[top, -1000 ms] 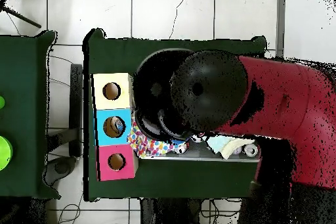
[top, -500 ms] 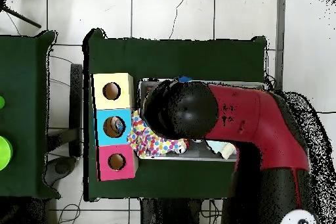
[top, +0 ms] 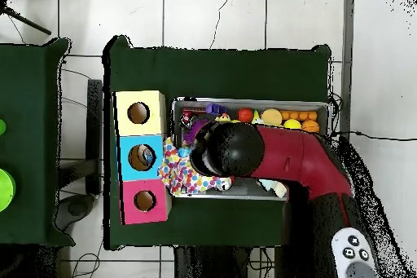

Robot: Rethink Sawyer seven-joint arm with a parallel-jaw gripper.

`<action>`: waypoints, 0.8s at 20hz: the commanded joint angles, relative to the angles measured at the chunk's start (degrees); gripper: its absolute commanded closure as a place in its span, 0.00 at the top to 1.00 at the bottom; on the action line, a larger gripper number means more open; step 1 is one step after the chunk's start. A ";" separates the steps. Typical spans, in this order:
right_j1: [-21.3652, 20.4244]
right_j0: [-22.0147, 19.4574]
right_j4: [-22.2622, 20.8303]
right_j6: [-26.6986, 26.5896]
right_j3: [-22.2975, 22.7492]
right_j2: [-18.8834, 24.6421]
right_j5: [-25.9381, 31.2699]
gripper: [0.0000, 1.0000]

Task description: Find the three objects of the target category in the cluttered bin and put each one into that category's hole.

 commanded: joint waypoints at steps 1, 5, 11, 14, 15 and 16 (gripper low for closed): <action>4.67 -1.20 -2.24 -1.71 8.04 1.22 -8.47 0.00; 8.22 -1.93 -2.12 -0.88 8.62 1.19 -11.17 0.00; 10.64 -2.53 -4.55 -0.92 8.76 0.91 -18.65 0.00; 1.21 -0.96 -1.94 -2.55 9.03 0.61 -8.69 0.00; -2.01 -0.68 -0.60 -3.54 8.49 0.83 -3.98 0.00; -4.38 -0.63 0.63 -4.63 7.35 1.29 1.05 0.00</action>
